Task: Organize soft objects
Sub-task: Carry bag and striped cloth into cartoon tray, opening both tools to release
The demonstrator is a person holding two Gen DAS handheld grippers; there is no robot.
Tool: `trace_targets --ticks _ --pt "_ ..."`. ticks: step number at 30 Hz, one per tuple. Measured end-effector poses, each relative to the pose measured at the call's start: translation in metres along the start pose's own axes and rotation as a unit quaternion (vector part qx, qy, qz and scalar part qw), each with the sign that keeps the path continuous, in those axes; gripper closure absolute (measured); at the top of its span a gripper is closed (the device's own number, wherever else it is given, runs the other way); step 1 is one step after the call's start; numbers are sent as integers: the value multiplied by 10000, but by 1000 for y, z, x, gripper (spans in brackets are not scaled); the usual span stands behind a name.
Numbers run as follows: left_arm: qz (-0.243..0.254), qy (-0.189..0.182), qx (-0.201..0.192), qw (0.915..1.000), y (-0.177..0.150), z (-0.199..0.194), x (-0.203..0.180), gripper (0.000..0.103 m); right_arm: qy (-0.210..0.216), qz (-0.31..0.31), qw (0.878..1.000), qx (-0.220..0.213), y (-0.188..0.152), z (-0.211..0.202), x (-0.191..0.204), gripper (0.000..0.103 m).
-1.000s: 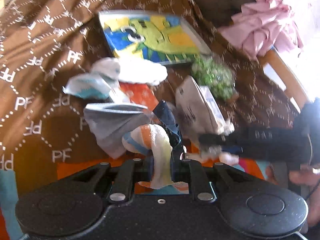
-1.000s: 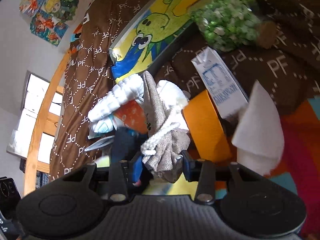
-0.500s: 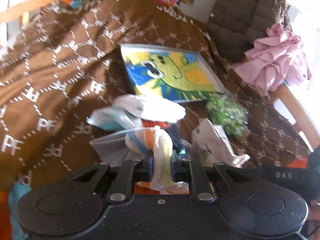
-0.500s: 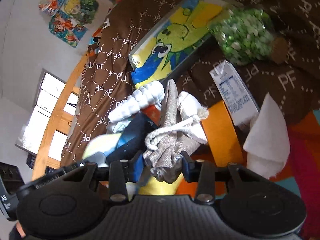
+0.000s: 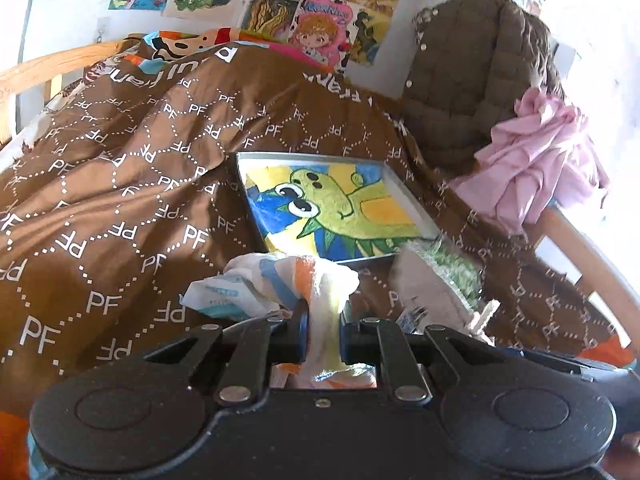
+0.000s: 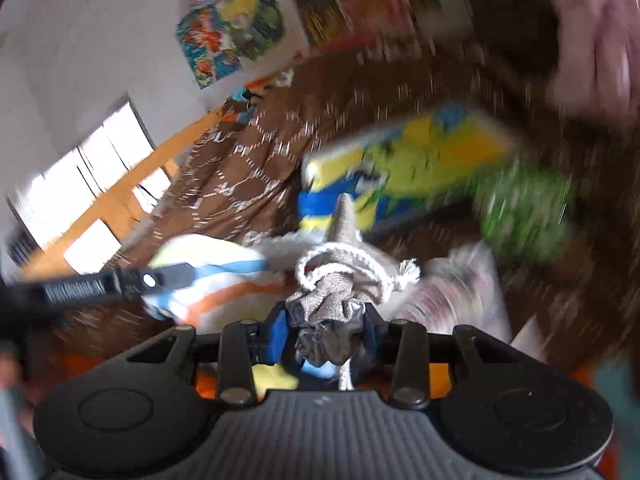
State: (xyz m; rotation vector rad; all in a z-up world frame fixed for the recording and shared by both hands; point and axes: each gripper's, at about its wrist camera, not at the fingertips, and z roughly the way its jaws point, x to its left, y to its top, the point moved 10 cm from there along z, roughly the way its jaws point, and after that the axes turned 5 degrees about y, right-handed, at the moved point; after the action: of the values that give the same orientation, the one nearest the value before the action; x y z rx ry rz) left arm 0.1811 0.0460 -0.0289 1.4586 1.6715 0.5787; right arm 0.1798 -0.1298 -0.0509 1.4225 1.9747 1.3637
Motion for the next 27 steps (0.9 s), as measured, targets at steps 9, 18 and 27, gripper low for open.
trace_targets --ticks 9,18,27 --pt "-70 -249 -548 9982 25 -16 -10 88 -142 -506 9969 -588 12 -17 17 62" --pt "-94 -388 -1182 9922 102 7 -28 88 -169 -438 9924 -1142 57 -4 -5 61" --pt "-292 -222 -1633 9859 150 109 -24 87 116 570 9874 -1469 118 83 -74 60"
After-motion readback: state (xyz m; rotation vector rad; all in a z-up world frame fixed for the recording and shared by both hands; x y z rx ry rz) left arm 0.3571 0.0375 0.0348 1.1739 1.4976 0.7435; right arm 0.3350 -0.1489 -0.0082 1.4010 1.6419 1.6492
